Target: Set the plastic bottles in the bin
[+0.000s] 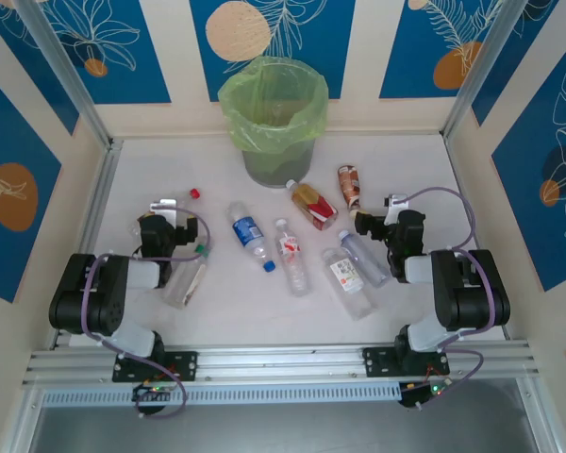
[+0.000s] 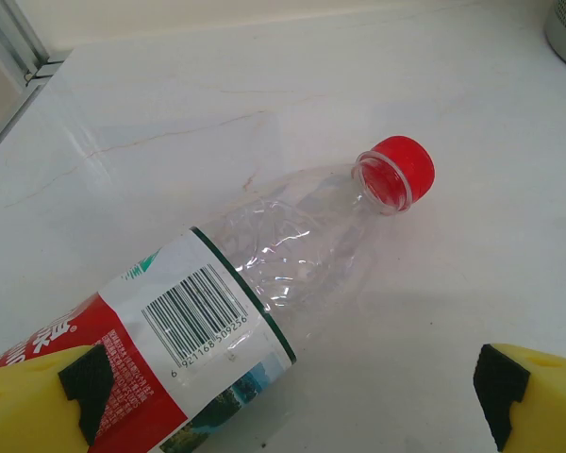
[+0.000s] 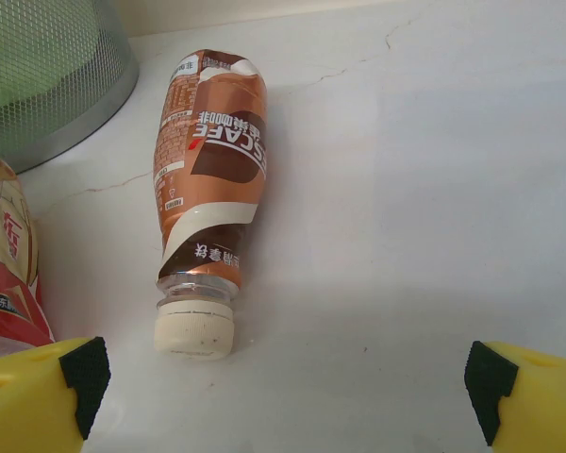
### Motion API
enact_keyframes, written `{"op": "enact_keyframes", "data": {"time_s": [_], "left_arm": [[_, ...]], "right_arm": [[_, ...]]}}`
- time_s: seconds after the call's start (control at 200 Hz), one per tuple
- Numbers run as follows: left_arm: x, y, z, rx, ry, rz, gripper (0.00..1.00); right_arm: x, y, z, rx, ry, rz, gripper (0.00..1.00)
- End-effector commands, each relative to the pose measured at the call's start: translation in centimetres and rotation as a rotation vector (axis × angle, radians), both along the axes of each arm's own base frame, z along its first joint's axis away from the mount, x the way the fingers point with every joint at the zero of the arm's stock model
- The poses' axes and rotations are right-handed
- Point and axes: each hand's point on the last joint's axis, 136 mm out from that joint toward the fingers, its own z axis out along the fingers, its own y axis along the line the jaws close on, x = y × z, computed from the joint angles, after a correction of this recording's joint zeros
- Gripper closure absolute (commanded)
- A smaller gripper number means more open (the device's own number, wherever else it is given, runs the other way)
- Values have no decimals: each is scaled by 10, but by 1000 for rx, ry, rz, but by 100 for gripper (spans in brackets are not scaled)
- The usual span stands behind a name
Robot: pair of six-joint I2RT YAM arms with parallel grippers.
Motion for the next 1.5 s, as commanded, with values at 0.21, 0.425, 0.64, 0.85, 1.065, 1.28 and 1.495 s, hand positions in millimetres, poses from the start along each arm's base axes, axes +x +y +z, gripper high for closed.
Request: {"op": "enact_keyframes", "data": {"time_s": [0.21,0.425,0.64,0.85,1.065,1.28,1.495], "left_arm": [[1,-1,8,-12,-34,8,0],[1,-1,8,-12,-32,8,0],[1,-1,9,-12,-35,8,0],[2,-4,12,-13,-27,-10,0],[3,-5,42,-3,10,-16,0],[-5,11,74,-104,51,136,0],[-35,35,89,-231,239,403,0]], "right_arm": [[9,0,15,-13,-49,12,1],[9,0,15,-12,-49,12,1],[8,0,15,-12,-49,13,1],[7,2,19,-11,-61,22,1],[1,6,48,-20,-65,41,1],[-4,7,82,66,-45,2,1],[-10,-9,88,215,128,-199,1]]}}
